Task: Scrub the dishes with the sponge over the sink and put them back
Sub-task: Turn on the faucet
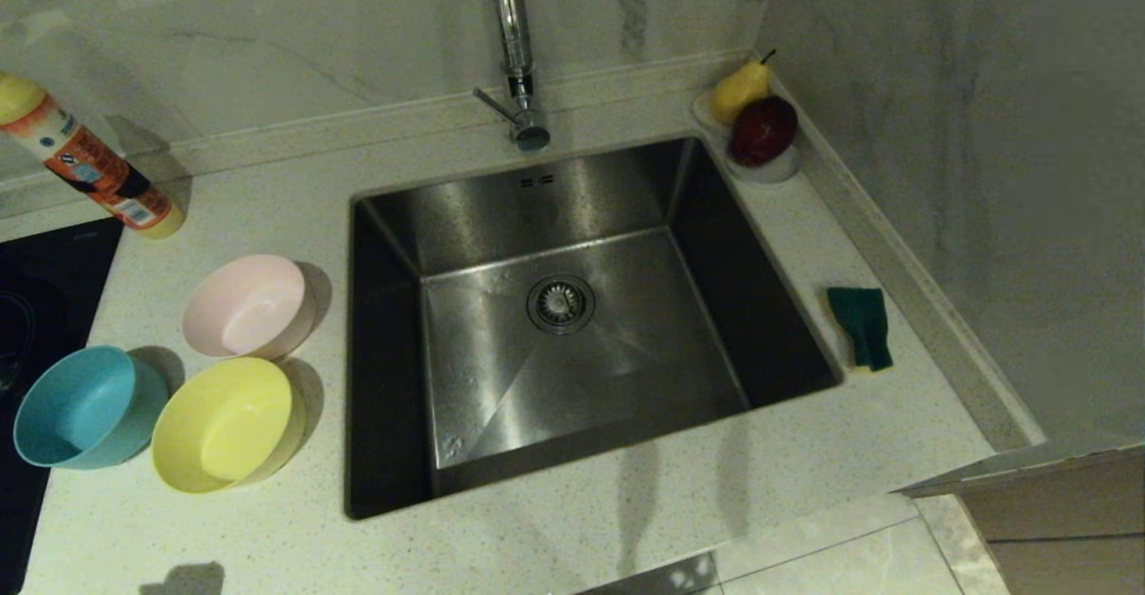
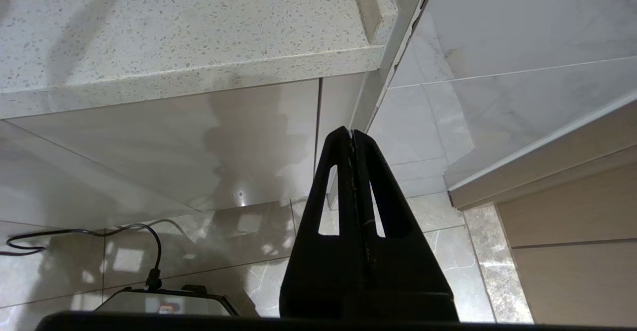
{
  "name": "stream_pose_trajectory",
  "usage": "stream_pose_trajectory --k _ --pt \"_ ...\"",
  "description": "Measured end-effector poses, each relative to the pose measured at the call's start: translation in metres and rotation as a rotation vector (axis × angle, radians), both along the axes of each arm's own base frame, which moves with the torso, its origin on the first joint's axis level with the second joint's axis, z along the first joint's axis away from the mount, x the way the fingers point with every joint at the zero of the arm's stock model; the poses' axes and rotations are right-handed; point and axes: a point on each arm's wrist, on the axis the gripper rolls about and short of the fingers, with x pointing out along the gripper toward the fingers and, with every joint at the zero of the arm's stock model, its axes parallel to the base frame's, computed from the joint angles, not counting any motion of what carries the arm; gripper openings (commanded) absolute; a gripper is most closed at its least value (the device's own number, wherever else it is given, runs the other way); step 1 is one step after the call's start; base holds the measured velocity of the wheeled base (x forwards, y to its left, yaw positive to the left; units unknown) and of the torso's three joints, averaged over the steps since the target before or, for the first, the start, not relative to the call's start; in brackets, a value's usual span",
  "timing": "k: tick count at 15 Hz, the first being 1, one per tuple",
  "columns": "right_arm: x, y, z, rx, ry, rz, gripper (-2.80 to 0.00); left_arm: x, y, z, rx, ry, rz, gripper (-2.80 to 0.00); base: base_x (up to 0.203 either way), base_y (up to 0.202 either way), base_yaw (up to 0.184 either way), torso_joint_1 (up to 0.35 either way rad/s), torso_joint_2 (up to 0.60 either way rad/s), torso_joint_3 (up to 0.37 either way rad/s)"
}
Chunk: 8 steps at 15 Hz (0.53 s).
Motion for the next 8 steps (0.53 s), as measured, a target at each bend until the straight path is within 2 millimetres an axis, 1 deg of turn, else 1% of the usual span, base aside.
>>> stream_pose_trajectory --k 8 --pt "0.0 0.0 0.0 0.0 0.0 0.0 -2.8 0.0 0.0 0.0001 0.015 -0.001 0.0 -2.8 0.0 0.0 0.0 0.0 0.0 0.0"
